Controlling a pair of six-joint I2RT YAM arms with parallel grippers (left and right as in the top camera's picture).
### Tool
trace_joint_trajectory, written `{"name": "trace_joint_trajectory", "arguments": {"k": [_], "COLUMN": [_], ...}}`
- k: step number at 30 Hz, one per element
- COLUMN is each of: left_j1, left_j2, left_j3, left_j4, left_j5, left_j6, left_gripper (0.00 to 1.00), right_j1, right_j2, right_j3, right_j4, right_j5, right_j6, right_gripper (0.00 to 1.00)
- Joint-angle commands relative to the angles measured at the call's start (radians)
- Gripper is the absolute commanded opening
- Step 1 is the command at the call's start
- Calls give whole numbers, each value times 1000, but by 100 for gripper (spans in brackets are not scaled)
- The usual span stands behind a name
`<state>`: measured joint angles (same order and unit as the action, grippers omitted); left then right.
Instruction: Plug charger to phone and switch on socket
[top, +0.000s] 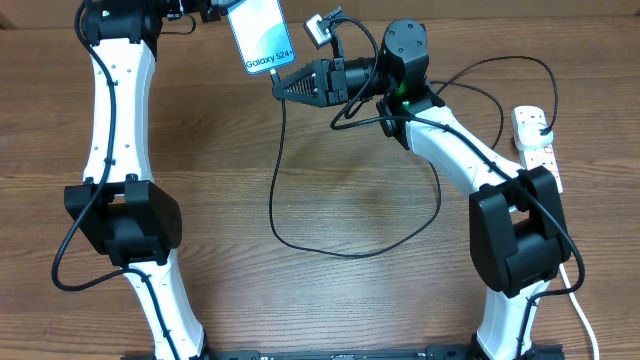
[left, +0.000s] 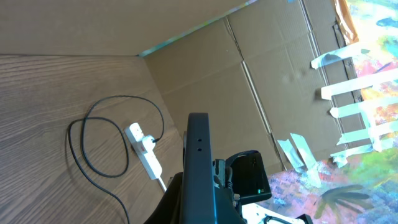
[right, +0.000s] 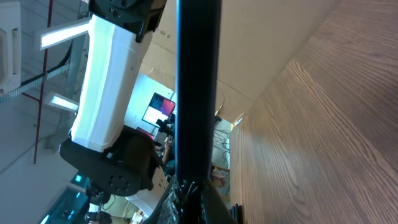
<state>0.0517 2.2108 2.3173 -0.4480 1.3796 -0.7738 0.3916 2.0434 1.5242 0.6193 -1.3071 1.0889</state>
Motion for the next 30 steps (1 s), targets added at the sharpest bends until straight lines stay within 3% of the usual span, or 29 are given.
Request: {"name": "trace_joint_trajectory", "arguments": {"k": [1,15,30], "left_j1": [-14,-18,-21], "left_j2": [-7,-7,-7], "left_j3": [12,12,12], "left_j4": [3,3,-71], "left_j5": [35,66,60], "left_j6": [19,27,26], "left_gripper": [4,4,4], "right_j1": [-2,-2,-2], "right_j2": [-1,-1,-1], "right_j3": [15,15,15], "right_j4": [6,8,83], "right_j5": [15,92,102], "right_j6": [11,135,134], "right_gripper": [4,4,4]}}
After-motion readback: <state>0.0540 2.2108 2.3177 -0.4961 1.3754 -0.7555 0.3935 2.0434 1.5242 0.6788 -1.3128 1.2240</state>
